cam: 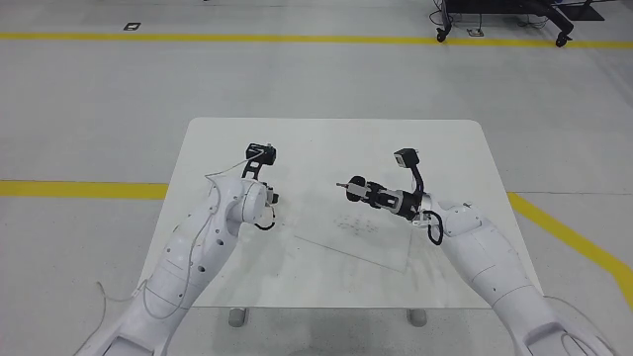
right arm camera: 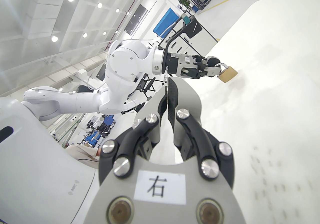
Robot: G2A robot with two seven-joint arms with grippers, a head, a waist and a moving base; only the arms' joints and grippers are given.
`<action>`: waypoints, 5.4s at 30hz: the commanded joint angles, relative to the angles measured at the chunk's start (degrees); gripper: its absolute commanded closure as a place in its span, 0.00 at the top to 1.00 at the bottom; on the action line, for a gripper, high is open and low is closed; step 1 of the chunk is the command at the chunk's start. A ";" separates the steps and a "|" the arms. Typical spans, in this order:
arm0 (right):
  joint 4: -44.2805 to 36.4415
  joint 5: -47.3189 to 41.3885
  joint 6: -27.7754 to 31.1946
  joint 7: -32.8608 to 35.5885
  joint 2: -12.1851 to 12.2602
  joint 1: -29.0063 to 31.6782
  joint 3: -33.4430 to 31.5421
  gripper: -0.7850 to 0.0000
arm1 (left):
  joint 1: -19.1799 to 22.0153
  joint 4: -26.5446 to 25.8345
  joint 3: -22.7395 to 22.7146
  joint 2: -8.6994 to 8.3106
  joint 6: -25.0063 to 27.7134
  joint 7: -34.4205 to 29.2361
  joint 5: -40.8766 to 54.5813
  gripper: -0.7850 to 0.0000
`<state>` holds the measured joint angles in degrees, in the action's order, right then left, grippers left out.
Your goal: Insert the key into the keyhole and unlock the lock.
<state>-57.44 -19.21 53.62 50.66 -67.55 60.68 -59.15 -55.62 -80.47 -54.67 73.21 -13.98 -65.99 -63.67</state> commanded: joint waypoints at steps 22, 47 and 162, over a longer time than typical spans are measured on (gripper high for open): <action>0.00 0.00 0.00 0.00 0.00 0.00 0.00 0.00 | 0.15 1.70 -0.02 0.89 1.14 -0.61 0.64 0.20; 0.00 0.00 0.00 0.00 0.00 0.00 0.00 0.00 | 1.56 3.26 -0.19 1.72 4.02 -4.41 1.73 0.00; -6.46 11.38 -8.21 -29.61 -4.50 4.24 -1.64 0.00 | 11.46 36.71 -5.51 6.75 19.17 4.66 85.60 0.00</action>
<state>-63.91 -7.84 45.40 21.05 -72.06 64.94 -60.79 -43.44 -43.53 -60.23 79.85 5.77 -61.72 20.85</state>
